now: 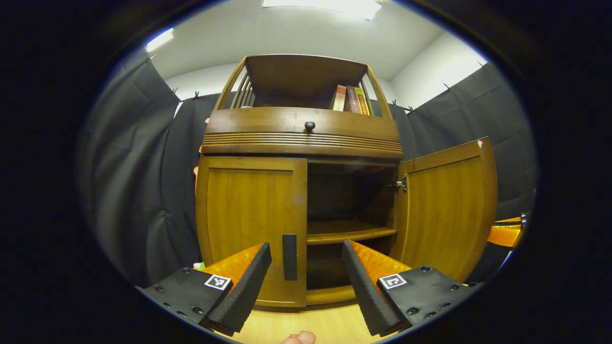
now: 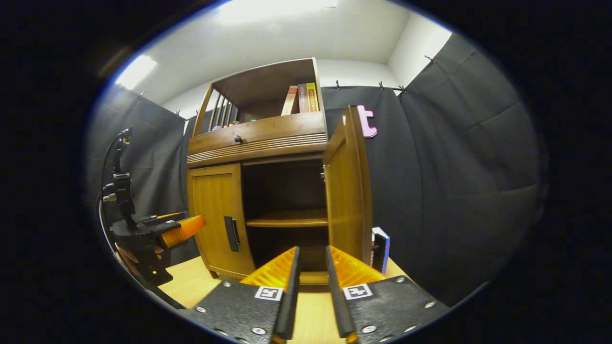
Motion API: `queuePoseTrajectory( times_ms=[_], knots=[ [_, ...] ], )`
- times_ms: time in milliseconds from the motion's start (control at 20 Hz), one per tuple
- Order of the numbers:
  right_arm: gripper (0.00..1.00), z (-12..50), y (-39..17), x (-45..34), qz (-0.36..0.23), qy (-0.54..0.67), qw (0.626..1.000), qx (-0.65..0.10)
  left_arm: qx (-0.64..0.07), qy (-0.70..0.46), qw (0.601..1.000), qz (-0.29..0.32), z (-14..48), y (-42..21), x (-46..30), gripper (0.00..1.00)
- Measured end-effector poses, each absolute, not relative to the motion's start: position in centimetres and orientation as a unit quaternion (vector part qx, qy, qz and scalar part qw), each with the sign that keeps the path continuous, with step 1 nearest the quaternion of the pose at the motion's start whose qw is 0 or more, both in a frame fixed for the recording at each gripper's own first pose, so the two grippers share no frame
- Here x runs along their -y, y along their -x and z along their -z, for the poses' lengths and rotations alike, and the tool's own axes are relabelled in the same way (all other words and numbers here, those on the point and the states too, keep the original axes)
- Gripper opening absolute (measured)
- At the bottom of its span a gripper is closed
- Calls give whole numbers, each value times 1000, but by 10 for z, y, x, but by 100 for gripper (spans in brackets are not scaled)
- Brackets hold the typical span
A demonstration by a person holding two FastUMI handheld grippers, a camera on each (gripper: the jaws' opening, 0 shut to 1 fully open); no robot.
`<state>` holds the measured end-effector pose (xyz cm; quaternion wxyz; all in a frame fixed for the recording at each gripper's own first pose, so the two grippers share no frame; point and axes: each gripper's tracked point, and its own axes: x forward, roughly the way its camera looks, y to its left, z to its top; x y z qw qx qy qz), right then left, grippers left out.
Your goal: Open the right door of the double-door shoe cabinet with the right hand, and open the left door with the left hand.
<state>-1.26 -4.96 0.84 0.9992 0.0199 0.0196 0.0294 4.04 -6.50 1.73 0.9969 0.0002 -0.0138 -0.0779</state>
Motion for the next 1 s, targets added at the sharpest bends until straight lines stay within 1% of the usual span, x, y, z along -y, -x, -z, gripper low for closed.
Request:
queuePoseTrajectory(
  times_ms=[100, 150, 200, 250, 300, 350, 400, 450, 500, 600, 650, 750, 850, 900, 1000],
  knots=[
    [68, -6, 3, 46, -26, -12, 999, -18, 12, 7, 997, 76, -13, -46, 55, 96],
    [82, -10, 1, 39, -31, -13, 999, -10, 5, 13, 997, 74, -5, -48, 51, 95],
    [96, -14, -2, 33, -33, -15, 999, -2, -2, 18, 997, 74, 4, -50, 49, 96],
    [92, -13, -3, 30, -32, -13, 999, 0, -7, 20, 997, 73, 11, -54, 47, 96],
    [92, -11, -5, 27, -32, -6, 999, -1, -9, 17, 997, 68, 14, -58, 42, 95],
    [92, -9, -5, 26, -28, 2, 1000, -3, -5, 11, 998, 63, 14, -65, 38, 97],
    [92, -9, -5, 24, -26, 9, 1000, -1, -2, 6, 998, 59, 12, -74, 34, 94],
    [92, -11, -4, 21, -27, 12, 1000, 1, -5, 4, 998, 60, 14, -83, 34, 98],
    [92, -11, -4, 17, -31, 11, 999, 1, -8, 3, 998, 64, 16, -92, 36, 96],
    [97, -11, -4, 12, -37, 10, 999, 0, -7, -3, 998, 63, 17, -112, 34, 95],
    [92, -12, -4, 12, -38, 10, 999, 1, -8, -5, 998, 63, 19, -121, 35, 95],
    [92, -15, -5, 13, -40, 11, 999, 3, -15, -5, 997, 71, 30, -138, 44, 95],
    [92, -19, -6, 19, -35, 9, 999, 6, -30, -7, 997, 72, 46, -150, 48, 98],
    [92, -19, -5, 22, -31, 8, 999, 5, -35, -11, 997, 71, 52, -158, 50, 95],
    [92, -20, -4, 30, -22, 5, 1000, 6, -41, -24, 997, 66, 63, -172, 52, 95]
  ],
)
